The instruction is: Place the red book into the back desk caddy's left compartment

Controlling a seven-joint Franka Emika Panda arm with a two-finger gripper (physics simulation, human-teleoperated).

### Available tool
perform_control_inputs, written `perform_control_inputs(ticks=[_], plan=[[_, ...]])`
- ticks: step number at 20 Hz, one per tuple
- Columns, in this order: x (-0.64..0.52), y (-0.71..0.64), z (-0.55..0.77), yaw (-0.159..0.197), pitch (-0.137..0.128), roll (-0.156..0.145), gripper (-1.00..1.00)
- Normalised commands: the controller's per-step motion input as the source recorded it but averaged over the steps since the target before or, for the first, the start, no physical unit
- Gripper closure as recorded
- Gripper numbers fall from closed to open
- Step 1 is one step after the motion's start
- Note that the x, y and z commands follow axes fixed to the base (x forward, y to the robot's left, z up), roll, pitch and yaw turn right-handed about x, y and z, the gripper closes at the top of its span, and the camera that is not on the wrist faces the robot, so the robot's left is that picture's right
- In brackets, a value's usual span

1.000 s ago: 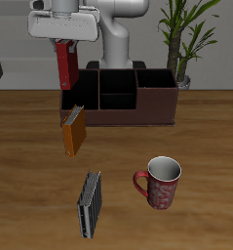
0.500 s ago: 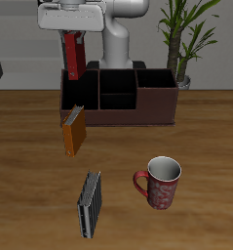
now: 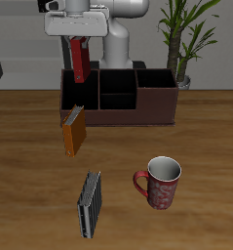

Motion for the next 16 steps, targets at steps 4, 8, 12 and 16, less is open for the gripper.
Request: perform_control_inputs(ticks=[4, 8, 12, 16], plan=[[-0.2, 0.08, -0.15, 0.052, -0.022, 0.011, 1.0], [-0.21, 0.04, -0.23, -0.02, 0.034, -0.008, 1.0], [-0.32, 0.06, -0.03, 0.062, -0.064, -0.002, 1.0], [-0.12, -0.11, 0.04, 0.028, -0.027, -0.012, 1.0]])
